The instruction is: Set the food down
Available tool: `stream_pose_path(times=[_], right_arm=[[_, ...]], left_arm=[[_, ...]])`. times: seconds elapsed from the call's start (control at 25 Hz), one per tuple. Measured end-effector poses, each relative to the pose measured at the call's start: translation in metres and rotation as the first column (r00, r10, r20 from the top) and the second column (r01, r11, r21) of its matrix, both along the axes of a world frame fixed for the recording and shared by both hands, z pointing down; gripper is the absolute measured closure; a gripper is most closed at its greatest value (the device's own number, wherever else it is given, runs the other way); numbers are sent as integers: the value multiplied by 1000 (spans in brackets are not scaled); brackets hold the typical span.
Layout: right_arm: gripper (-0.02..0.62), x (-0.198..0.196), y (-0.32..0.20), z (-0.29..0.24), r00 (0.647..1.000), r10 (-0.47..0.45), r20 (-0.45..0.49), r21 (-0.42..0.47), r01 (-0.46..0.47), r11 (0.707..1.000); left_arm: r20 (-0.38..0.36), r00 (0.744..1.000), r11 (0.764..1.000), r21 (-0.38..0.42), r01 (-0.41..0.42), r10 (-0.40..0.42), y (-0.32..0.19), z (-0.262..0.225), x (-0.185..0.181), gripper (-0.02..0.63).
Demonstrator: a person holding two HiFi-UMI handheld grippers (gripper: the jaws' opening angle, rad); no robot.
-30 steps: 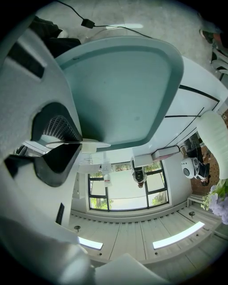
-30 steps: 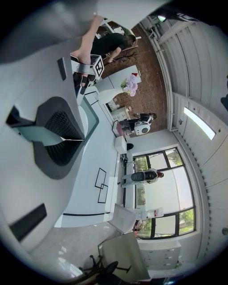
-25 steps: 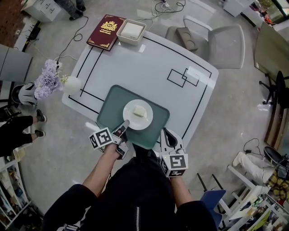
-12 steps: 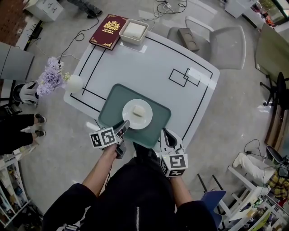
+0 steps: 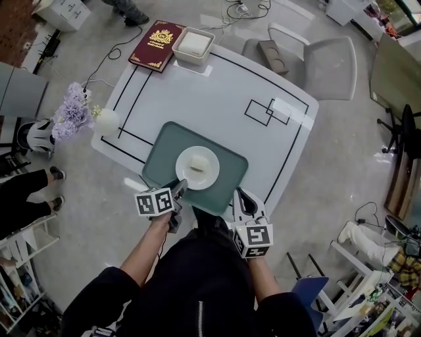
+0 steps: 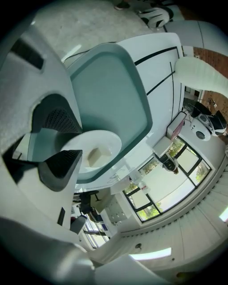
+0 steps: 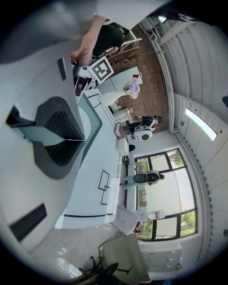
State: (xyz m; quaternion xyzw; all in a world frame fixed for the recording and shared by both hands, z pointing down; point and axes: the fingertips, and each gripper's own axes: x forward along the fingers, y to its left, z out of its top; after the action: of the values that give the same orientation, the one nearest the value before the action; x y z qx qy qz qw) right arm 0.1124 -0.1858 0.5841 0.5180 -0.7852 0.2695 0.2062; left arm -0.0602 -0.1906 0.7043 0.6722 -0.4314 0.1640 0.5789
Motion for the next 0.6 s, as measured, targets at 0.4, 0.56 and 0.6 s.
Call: stream_pose_path(times=[0.4, 0.56, 0.6], right_arm=[[584, -5, -5, 2, 1000, -8, 5, -9, 8, 1000], [584, -13, -9, 2, 1000, -22, 13, -8, 22, 1000], [584, -16, -10, 1, 1000, -27, 15, -7, 27, 1000]], left_arm=[[218, 966, 988, 32, -149, 138, 1, 6, -12, 505], [245, 959, 985, 69, -161, 140, -3, 1, -18, 505], [255, 956, 982, 88, -169, 142, -5, -2, -20, 505]])
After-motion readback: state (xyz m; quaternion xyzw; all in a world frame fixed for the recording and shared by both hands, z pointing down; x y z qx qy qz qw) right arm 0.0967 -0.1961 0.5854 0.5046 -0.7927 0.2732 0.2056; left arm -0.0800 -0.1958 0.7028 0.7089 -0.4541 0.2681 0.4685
